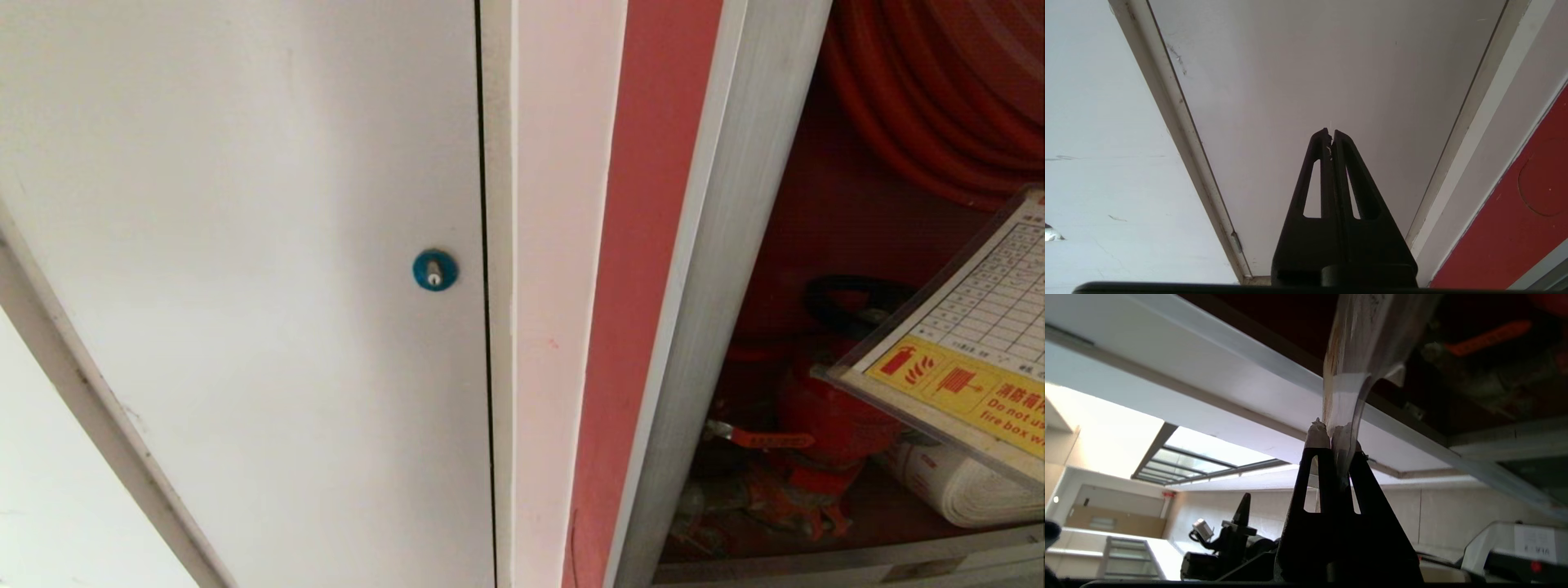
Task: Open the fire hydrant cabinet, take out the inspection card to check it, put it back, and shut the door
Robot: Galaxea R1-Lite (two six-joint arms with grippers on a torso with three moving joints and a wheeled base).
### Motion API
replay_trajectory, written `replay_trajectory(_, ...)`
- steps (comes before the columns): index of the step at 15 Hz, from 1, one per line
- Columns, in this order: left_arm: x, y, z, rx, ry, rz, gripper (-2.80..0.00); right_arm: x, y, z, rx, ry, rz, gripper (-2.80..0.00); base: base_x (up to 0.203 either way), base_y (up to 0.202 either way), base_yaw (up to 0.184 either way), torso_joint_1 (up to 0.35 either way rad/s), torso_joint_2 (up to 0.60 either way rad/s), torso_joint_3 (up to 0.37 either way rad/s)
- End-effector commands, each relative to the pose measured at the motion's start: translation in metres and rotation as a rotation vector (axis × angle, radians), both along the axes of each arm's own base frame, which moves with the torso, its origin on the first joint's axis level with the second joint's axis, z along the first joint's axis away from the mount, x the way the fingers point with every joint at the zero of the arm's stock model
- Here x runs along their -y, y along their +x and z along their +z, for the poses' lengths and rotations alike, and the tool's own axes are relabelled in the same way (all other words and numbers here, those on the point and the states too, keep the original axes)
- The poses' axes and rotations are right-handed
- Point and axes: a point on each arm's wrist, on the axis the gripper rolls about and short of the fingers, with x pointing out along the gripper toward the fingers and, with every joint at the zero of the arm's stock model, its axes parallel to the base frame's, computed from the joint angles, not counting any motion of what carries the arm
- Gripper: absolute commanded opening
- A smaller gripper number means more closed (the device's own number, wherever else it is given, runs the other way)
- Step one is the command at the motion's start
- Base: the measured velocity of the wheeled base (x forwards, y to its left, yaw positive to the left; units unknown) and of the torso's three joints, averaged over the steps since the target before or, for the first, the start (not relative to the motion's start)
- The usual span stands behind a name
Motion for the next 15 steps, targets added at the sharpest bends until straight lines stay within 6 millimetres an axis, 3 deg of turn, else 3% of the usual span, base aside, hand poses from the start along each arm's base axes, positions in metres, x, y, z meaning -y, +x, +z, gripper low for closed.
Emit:
replay_trajectory(1, 0.0, 0.0, 0.0, -0.001, 0.0, 0.001, -2.8, -0.002, 0.003, 0.001, -0.034, -0.003, -0.002, -2.8, 0.0, 0.0, 0.0, 0.0, 0.0, 0.0)
replay_trajectory(7, 0.0, 0.0, 0.0, 0.0, 0.0, 0.0, -2.8, 0.003, -0.005, -0.001, -0.083, 0.057, 0.034, -2.8, 0.0, 0.0, 0.0, 0.0, 0.0, 0.0)
replay_trajectory(15, 0.0, 0.0, 0.0, -0.001, 0.0, 0.0, -2.8, 0.004, -0.005, 0.0, -0.128, 0.144, -0.05, -2.8, 0.0, 0.0, 0.0, 0.0, 0.0, 0.0)
